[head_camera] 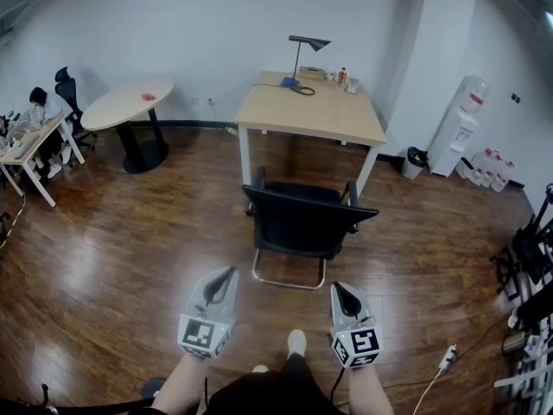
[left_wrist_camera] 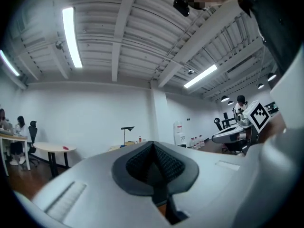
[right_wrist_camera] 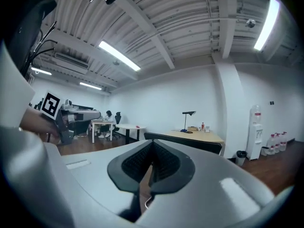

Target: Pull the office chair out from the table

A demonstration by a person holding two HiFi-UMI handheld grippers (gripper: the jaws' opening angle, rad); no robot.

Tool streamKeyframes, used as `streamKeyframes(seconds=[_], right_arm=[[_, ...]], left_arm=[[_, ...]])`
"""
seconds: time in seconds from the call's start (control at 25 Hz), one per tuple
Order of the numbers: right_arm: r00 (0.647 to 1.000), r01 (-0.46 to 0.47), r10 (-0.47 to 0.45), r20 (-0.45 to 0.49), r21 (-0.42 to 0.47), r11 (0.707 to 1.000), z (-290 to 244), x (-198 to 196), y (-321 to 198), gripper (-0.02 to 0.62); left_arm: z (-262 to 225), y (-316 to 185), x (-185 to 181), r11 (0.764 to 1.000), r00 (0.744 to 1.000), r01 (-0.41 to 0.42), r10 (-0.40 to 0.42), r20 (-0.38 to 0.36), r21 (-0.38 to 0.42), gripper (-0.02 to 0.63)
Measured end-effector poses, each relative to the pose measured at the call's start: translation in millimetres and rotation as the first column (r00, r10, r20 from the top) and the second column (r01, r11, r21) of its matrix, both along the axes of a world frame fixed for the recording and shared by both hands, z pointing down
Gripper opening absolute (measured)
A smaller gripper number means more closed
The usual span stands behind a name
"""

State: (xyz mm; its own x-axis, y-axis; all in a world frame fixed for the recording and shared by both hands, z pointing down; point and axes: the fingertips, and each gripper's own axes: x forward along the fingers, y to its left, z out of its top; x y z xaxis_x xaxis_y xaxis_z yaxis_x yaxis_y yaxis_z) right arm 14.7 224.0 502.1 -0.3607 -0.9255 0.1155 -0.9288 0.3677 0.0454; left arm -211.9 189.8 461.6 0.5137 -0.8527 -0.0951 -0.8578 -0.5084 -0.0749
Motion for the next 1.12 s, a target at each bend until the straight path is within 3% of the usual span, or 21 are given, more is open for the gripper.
streamKeyframes(seconds=[0.44, 1.12], right_arm=[[0.998, -0.05, 0.051, 0.032, -0.042, 0.998, 31, 12, 27, 0.012], [0.997, -0.054, 0.056, 0.057, -0.043, 0.998, 27, 29, 25, 0.011]], left_arm=[[23, 29, -13, 0.997, 0.998, 0.037, -0.041, -0.048, -0.075, 0.002], [23, 28, -10, 0.997, 0.999, 0.029, -0.031, -0.036, -0.069, 0.002]])
